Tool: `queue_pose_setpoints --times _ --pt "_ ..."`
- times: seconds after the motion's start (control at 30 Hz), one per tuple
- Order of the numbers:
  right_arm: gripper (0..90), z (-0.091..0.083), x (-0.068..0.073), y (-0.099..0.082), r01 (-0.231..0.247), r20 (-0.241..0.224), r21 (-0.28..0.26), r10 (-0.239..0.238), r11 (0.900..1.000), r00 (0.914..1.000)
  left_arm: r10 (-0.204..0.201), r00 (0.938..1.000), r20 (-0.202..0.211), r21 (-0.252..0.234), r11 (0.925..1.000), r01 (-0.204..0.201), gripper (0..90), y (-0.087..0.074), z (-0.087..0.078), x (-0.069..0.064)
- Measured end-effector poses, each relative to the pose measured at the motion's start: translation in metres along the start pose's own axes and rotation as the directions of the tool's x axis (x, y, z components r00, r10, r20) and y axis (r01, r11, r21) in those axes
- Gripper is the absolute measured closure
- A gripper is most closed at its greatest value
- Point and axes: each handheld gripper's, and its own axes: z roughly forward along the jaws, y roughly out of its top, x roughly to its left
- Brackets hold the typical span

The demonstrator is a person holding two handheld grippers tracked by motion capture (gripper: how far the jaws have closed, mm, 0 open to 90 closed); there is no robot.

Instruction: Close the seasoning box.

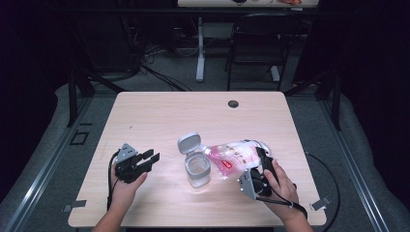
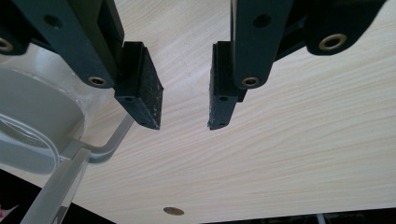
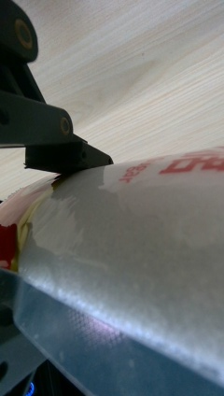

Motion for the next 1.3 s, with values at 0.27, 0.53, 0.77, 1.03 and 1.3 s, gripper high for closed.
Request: queue_pose_setpoints --times 0.27,0.53,0.77,1.03,1.3 --pt "50.7 0.002 0.002 0.005 0.052 0.017 -0.008 -0.052 0.9986 0.9985 0.003 1.0 0.001 0.004 1.0 -0.003 65.4 0.0 0.0 -0.001" --pt "50.7 0.004 0.006 0.003 0.095 0.02 -0.016 -0.095 0.9953 0.9953 0.005 1.0 0.0 0.006 1.0 -0.005 65.4 -0.001 0.001 -0.001" --pt "50.8 0.003 0.005 0.001 0.152 0.043 0.001 -0.152 0.9883 0.9874 0.021 0.9998 0.007 -0.005 0.9998 -0.02 65.2 0.002 -0.001 -0.005" --pt "50.9 0.003 0.003 0.003 0.176 0.063 0.016 -0.177 0.9842 0.9822 0.053 0.9981 0.031 -0.015 0.9985 -0.052 64.4 0.009 -0.005 -0.015" --pt "51.0 0.001 0.003 0.005 0.222 0.061 0.02 -0.223 0.9749 0.973 0.108 0.9928 0.051 -0.021 0.994 -0.107 64.4 0.017 -0.008 -0.032"
